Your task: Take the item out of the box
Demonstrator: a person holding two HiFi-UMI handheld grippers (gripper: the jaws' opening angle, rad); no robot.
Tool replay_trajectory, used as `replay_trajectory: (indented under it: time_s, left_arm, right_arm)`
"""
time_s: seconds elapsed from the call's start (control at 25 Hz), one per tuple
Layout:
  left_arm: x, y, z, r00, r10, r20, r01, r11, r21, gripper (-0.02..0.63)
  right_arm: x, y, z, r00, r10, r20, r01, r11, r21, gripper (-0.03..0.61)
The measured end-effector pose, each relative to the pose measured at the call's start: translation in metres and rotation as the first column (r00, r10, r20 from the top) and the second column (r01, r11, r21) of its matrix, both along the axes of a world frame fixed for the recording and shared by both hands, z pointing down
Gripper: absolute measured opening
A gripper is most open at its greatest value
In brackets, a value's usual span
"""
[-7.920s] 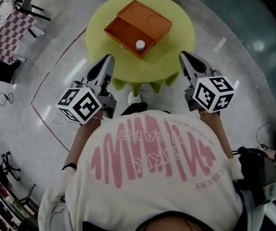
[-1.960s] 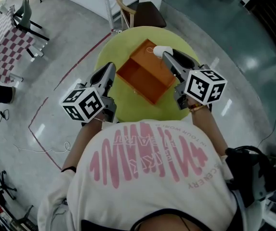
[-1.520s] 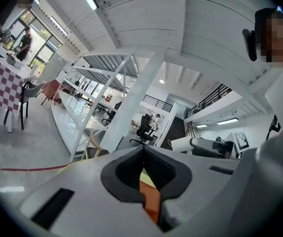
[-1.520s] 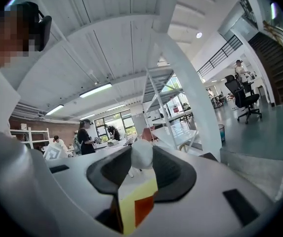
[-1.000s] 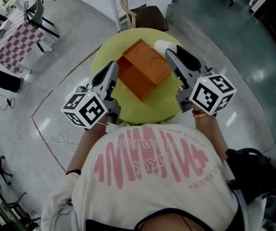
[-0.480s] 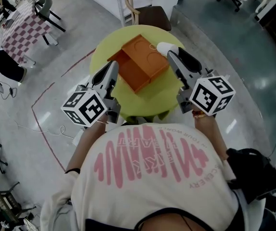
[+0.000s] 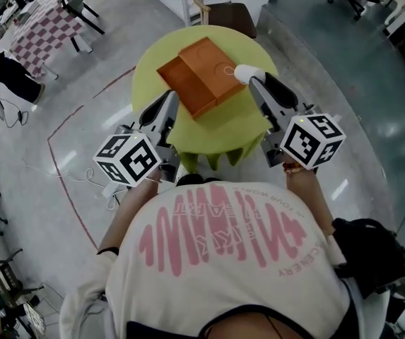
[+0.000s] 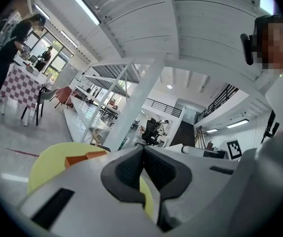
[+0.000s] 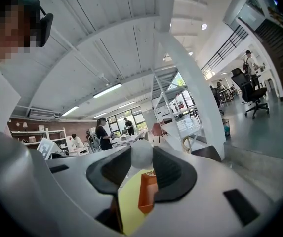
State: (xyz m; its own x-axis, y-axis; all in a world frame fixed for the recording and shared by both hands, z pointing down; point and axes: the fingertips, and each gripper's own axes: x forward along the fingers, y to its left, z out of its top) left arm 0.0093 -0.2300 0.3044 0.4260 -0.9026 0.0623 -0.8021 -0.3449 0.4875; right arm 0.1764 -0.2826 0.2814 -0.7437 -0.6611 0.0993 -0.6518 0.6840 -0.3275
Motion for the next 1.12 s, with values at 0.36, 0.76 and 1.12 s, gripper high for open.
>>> replay_trajectory:
  time_s: [0.36, 0.76, 1.12]
  left_arm:
    - [0.013, 0.038, 0.011, 1.0, -0.017, 0.006, 0.017, 1.0, -0.02, 0.008]
    - [0.017, 0.079, 0.025, 1.0, -0.023, 0.009, 0.023, 0.999, -0.049, 0.008]
    - [0.014, 0.087, 0.029, 1.0, -0.031, 0.005, 0.031, 0.998, -0.059, 0.008]
  right_arm:
    - [0.013, 0.033, 0.02, 1.0, -0.03, -0.005, 0.03, 0.999, -0.029, 0.138]
    - [0.019, 0.071, 0.039, 0.999, -0.044, -0.016, 0.043, 0.998, -0.053, 0.14]
    - [0.019, 0.08, 0.044, 0.998, -0.051, -0.024, 0.05, 0.997, -0.064, 0.14]
